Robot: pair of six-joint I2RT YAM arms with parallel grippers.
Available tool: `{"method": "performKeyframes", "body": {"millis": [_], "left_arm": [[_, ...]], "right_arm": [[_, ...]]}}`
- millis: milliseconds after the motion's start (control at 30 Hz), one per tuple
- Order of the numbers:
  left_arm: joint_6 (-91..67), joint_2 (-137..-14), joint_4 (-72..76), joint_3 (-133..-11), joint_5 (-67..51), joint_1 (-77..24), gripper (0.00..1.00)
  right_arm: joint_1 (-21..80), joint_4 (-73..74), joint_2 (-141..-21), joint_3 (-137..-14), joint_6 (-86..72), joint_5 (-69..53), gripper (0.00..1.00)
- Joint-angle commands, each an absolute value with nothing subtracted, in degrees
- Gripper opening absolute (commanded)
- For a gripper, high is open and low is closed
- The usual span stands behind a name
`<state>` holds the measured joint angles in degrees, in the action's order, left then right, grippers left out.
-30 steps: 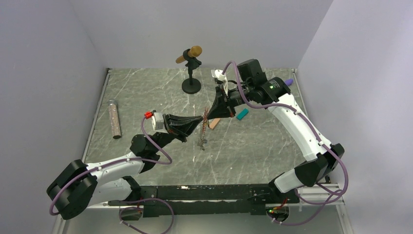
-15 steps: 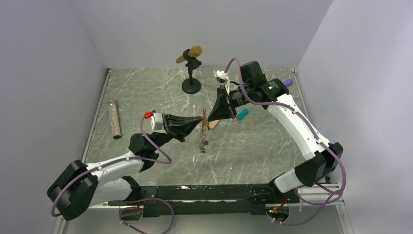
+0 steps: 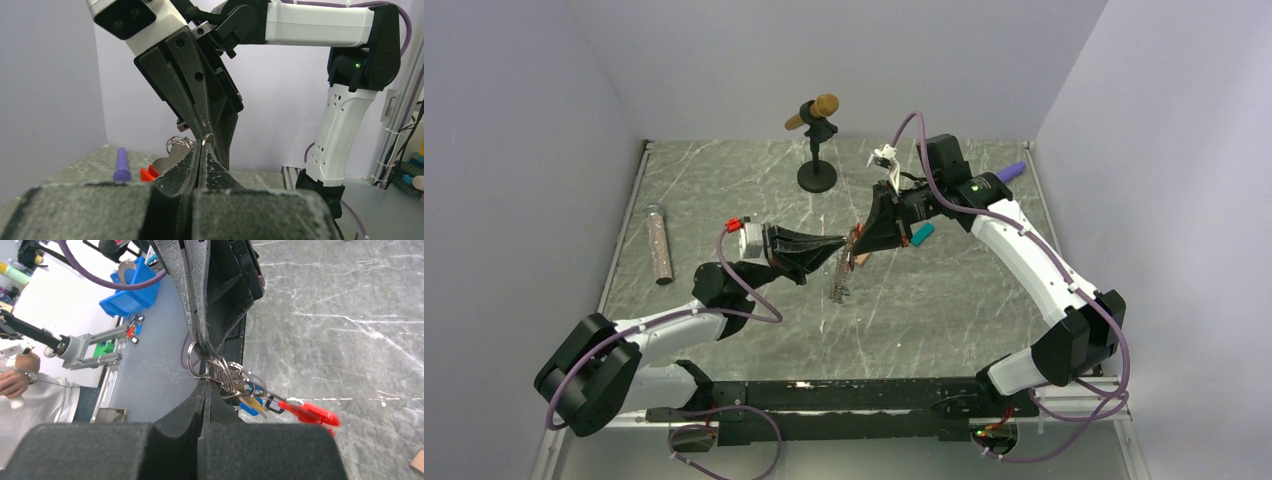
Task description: Put the keys on the keyring
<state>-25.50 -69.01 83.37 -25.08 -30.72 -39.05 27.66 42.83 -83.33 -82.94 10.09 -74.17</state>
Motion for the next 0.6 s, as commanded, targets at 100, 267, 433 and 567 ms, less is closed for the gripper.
{"method": "performKeyframes", "body": {"millis": [100, 267, 433, 567], "left_arm": [[-29.8, -71.2, 94.6, -28.5, -31.3, -38.7, 0.00], [-29.2, -70.8, 93.3, -28.2, -30.9, -38.8, 0.00], [-28.7, -70.1, 91.3, -28.1, -31.2, -38.7, 0.00], [-27.5, -68.9, 88.7, -27.7, -32.3, -38.7, 0.00]], "right_arm": [[27.5, 38.8, -81.7, -82.6, 6.3, -73.0, 0.00], [27.3, 40.7, -81.3, -84.7, 8.7, -71.6, 0.14], [26.4, 44.2, -80.5, -87.3, 13.3, -71.1, 0.27], [25.6, 48.2, -79.9, -90.0, 18.9, -71.2, 0.31]]}}
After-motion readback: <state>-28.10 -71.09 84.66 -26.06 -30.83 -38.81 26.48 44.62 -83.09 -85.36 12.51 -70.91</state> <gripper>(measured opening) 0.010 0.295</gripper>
